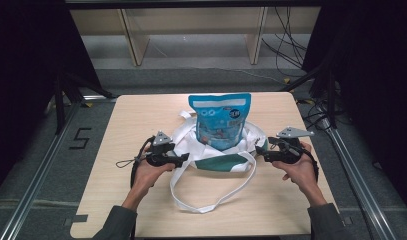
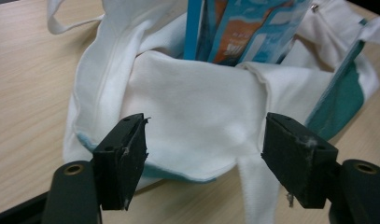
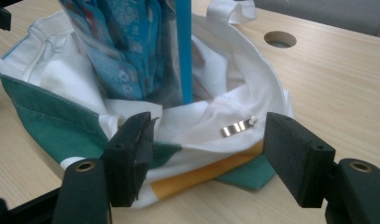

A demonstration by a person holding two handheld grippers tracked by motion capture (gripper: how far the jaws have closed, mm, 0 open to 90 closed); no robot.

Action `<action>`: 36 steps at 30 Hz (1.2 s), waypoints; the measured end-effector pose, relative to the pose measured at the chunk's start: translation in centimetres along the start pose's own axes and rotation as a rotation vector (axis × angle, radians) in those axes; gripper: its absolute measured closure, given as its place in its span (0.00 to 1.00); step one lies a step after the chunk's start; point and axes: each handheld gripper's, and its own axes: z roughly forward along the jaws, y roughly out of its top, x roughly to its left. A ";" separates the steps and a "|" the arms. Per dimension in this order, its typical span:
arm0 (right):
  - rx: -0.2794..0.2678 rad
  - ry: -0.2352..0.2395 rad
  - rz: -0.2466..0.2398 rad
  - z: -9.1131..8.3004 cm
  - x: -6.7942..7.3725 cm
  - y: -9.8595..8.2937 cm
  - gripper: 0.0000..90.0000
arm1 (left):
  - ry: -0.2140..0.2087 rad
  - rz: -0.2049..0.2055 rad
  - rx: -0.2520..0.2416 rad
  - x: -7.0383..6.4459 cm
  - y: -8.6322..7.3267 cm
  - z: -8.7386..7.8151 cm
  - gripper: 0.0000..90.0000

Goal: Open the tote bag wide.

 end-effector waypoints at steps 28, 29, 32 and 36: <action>0.055 0.001 -0.041 -1.3 1.9 -1.7 0.34 | 0.003 0.046 0.009 -1.4 -2.2 -2.9 0.30; 0.062 0.006 -0.042 -1.3 1.9 -1.8 0.34 | 0.007 0.069 0.006 -1.3 -2.3 -3.1 0.30; 0.070 0.002 -0.047 -1.4 2.1 -1.9 0.34 | 0.003 0.059 0.003 -1.3 -2.6 -3.3 0.30; 0.072 -0.009 -0.044 -1.7 2.5 -2.2 0.34 | 0.003 0.055 0.009 -1.8 -3.7 -3.7 0.30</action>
